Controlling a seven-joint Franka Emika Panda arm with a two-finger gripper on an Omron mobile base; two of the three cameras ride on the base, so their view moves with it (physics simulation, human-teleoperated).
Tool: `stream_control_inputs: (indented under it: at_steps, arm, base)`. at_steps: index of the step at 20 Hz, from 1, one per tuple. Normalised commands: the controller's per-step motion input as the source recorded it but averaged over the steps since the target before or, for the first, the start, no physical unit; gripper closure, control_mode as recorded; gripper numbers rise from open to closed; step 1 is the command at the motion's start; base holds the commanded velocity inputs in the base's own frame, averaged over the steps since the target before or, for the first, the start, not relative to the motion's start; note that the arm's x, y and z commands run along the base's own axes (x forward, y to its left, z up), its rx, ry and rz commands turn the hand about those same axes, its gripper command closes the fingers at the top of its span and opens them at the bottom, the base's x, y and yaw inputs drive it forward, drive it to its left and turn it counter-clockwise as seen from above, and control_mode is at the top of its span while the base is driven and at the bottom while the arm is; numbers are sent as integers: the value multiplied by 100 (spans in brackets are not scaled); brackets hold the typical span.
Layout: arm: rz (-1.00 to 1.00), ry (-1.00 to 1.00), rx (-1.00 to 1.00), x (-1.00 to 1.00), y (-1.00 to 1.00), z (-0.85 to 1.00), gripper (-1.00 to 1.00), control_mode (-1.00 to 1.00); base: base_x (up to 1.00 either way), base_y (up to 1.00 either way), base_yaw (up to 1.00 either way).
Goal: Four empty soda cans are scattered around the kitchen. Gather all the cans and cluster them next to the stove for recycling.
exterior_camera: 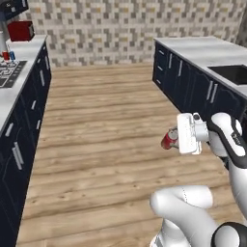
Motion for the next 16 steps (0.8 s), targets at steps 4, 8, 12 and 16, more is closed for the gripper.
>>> stream_control_inputs:
  at_steps: [4,8,12,16]
  arm:
    - [0,0,0,0,0,0,100,100]
    - [0,0,0,0,0,0,100,100]
    - [0,0,0,0,0,0,100,100]
    - [0,0,0,0,0,0,100,100]
  base:
    - [100,42,-1]
    - [100,42,-1]
    - [100,41,0]
    - [100,40,0]
